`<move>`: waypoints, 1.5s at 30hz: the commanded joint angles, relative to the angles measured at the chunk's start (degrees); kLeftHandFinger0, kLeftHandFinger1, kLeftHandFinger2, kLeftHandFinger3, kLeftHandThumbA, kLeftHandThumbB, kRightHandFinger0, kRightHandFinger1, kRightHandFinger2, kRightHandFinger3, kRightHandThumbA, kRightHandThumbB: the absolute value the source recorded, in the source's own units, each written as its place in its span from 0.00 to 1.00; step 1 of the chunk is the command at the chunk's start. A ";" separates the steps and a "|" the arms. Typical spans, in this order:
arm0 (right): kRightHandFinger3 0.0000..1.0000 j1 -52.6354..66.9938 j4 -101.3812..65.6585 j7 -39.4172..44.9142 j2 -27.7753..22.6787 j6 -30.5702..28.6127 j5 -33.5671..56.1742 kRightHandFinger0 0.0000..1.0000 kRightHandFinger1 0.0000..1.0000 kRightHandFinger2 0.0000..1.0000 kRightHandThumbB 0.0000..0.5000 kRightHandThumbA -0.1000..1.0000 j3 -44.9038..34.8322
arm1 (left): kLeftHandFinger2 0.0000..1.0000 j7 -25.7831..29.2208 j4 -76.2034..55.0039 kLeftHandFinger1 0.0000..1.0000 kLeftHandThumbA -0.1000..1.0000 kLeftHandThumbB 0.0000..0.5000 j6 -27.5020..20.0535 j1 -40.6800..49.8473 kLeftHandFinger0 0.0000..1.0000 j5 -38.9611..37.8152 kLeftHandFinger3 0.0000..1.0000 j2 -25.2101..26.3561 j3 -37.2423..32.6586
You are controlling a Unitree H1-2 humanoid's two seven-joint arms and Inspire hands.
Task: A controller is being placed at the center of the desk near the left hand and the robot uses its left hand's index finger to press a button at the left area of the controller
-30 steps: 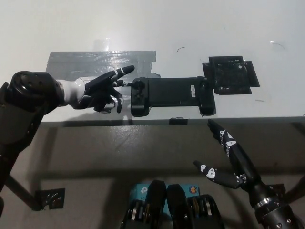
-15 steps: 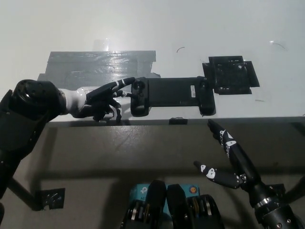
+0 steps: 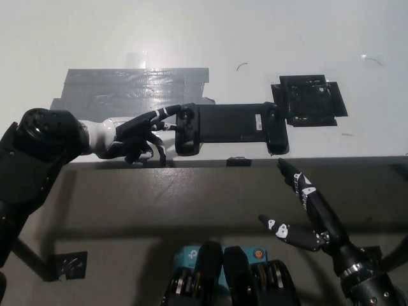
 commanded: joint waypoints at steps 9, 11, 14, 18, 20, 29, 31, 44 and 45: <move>1.00 -2.36 -0.22 0.53 0.01 -1.93 -0.09 1.00 1.00 1.00 0.45 0.82 -0.29 | 0.22 0.28 -0.20 0.00 1.00 0.90 1.48 -3.38 0.00 2.22 1.00 -0.85 -0.18; 1.00 -2.25 -0.22 0.42 0.12 -2.03 -0.35 1.00 1.00 1.00 0.45 0.82 -0.14 | 0.22 0.31 0.00 0.00 1.00 0.90 1.48 -3.48 0.00 2.84 1.00 -1.02 -0.59; 1.00 -2.02 -0.39 0.48 0.31 -1.60 -0.20 1.00 1.00 1.00 0.46 0.82 -0.06 | 0.22 0.09 0.66 0.00 1.00 0.90 1.48 -2.56 0.00 4.00 1.00 -1.41 -1.88; 1.00 -1.82 -0.36 0.66 0.23 -1.97 0.14 1.00 1.00 1.00 0.46 0.81 -0.13 | 0.36 -0.04 3.79 0.05 1.00 0.95 -1.66 -0.55 0.12 7.25 1.00 -1.51 -5.87; 1.00 -1.67 -0.66 0.67 0.16 -1.47 0.10 1.00 1.00 1.00 0.45 0.80 -0.17 | 0.43 -0.65 5.75 0.11 1.00 0.85 -3.40 0.07 0.11 7.91 1.00 -1.64 -7.33; 1.00 -1.25 -1.47 1.15 0.04 -0.12 0.28 1.00 1.00 1.00 0.45 0.80 -0.09 | 0.37 -0.41 0.81 0.10 1.00 1.00 -2.22 2.43 0.02 5.71 1.00 0.30 -6.36; 1.00 -1.36 -1.30 1.15 0.01 -0.19 0.27 1.00 1.00 1.00 0.45 0.80 -0.14 | 0.23 0.26 -5.50 0.00 1.00 0.98 -1.64 3.10 0.00 3.21 1.00 1.27 -3.11; 1.00 -1.13 -1.28 1.63 -0.02 0.13 0.55 1.00 1.00 1.00 0.45 0.80 0.07 | 0.39 9.67 -44.21 0.23 1.00 0.88 1.48 17.29 0.23 -14.20 1.00 -0.71 18.12; 1.00 -1.07 -1.17 1.55 0.04 -0.12 0.36 1.00 1.00 1.00 0.45 0.81 0.17 | 0.33 11.42 -47.73 0.22 1.00 0.89 1.48 20.24 0.25 -15.10 1.00 -2.35 20.15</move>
